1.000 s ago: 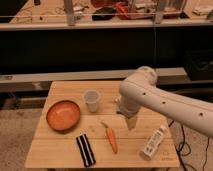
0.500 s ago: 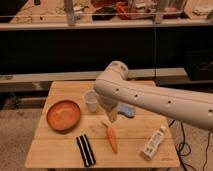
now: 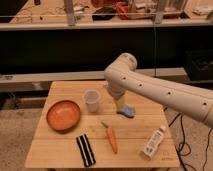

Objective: Move the arm in a circular motion

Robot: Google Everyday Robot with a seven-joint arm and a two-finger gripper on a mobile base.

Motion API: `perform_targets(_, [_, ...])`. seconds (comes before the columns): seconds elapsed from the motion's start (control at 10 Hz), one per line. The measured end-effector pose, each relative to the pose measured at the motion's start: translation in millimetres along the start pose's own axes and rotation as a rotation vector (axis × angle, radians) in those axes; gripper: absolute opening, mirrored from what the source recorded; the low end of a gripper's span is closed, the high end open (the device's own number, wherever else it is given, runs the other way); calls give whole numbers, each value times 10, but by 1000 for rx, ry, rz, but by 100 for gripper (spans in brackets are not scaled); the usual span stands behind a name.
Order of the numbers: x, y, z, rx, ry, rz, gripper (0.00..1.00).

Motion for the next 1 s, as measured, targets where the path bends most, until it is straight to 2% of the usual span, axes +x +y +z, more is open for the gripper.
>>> perform_targets(0.1, [334,66,31,-6,11,21,80])
perform_targets(0.2, [531,131,57,-14,11,36,80])
perform_targets(0.3, [830,237,97,-24,13,65,80])
perform_targets(0.6, [1451,589,217,-67,23,140,80])
perform_targets(0.7, [1669,799,254,-91,36,175,80])
perform_targets(0.8, [1794,1001,268,-111,53,199,80])
perform_targets(1.0, [1863,1399,194,-128,80,256,80])
